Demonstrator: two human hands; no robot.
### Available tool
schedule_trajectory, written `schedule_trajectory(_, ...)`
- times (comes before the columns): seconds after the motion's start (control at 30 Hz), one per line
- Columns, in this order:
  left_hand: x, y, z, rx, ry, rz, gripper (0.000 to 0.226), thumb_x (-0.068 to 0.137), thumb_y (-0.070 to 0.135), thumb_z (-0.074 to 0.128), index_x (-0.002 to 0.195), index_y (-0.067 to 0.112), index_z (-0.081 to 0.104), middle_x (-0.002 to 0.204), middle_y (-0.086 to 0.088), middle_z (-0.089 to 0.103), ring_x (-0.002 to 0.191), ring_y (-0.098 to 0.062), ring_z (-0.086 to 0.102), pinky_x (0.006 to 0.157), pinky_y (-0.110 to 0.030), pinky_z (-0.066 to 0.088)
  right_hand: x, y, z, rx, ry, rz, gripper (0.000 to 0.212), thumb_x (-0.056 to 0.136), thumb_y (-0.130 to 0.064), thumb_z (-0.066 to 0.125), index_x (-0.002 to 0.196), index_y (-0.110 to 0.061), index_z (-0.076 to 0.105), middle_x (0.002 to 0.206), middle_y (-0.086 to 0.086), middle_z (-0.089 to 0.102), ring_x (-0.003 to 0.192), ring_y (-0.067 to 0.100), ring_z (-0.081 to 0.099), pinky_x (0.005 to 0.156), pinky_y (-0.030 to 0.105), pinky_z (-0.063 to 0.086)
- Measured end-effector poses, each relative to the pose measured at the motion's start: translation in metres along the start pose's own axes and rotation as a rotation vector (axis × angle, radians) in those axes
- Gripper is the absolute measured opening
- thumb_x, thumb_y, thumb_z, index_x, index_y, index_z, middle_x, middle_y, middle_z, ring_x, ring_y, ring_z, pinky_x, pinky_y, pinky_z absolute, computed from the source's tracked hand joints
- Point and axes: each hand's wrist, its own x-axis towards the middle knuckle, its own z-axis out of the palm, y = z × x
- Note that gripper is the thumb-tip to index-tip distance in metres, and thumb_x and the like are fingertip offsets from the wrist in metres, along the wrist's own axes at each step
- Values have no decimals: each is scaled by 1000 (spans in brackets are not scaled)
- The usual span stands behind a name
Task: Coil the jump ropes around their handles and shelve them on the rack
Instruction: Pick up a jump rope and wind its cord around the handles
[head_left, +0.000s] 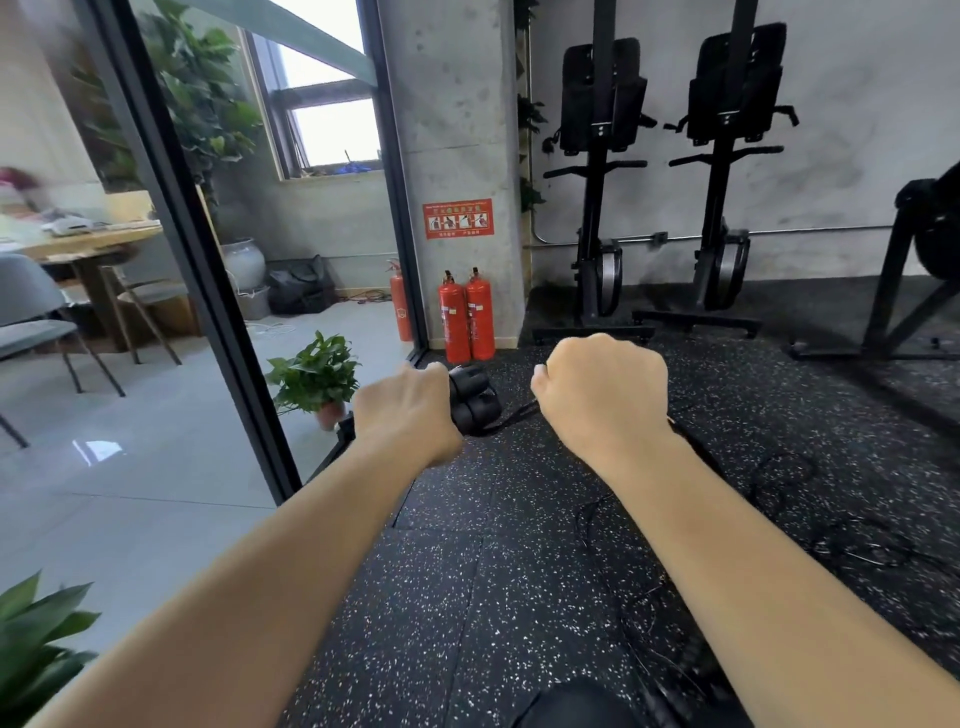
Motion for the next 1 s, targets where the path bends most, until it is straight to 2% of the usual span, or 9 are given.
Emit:
schedule_trajectory(0.13,-3,4,-6,221,12,142,41,82,21,65,120,21,51,92,-2,44,74,-22,51,65,-34,43,12,-6,-20,-88,91,-119,29,97,-27,50,69,-18,48,57,-2,31,58,23,42,50,25,23)
schedule_trajectory(0.33,-18,12,-5,334,28,529,47,85,25,63,128,26,46,98,2,45,78,-20,57,62,-32,45,45,2,-21,-33,106,-251,49,98,-37,46,55,-18,31,56,-3,32,62,23,44,54,28,23)
schedule_trajectory(0.47,-28,14,-10,294,98,706,51,87,31,60,134,28,40,118,2,49,93,-20,61,82,-36,52,50,21,2,58,33,-189,50,96,-43,46,55,-17,37,56,-3,37,66,23,48,54,27,24)
schedule_trajectory(0.57,-29,11,-13,208,167,750,38,88,33,58,123,29,44,107,7,47,86,-16,57,85,-36,51,45,33,19,156,-56,-83,53,95,-41,48,49,-15,39,52,-2,42,54,20,46,53,27,28)
schedule_trajectory(0.63,-28,9,-12,132,214,768,33,85,33,59,116,30,47,97,9,42,74,-15,49,80,-36,51,40,38,26,239,-115,-14,55,94,-41,49,47,-15,39,52,-1,46,52,18,46,55,29,32)
schedule_trajectory(0.73,-25,4,-12,-59,201,718,40,78,36,65,115,33,51,100,12,49,77,-17,57,73,-38,51,32,41,42,440,-252,146,52,91,-39,50,47,-14,39,54,-1,51,54,21,48,58,30,35)
schedule_trajectory(0.83,-27,6,-14,-318,117,616,42,70,34,71,108,35,51,97,12,51,80,-16,59,73,-39,50,21,34,62,864,-366,308,50,91,-26,53,44,-17,40,45,-5,39,51,19,35,59,33,32)
schedule_trajectory(0.9,-28,12,-13,-428,78,514,39,67,31,75,94,32,48,88,11,51,78,-14,57,72,-36,50,9,28,70,1088,-422,385,44,95,-9,49,51,-16,41,47,-2,37,47,14,31,46,26,30)
schedule_trajectory(1.0,-24,22,-6,-489,39,337,38,66,31,77,88,29,46,78,13,53,78,-15,56,68,-30,46,-9,20,74,1142,-453,482,39,98,-1,42,62,-16,42,56,-3,40,41,4,38,34,11,30)
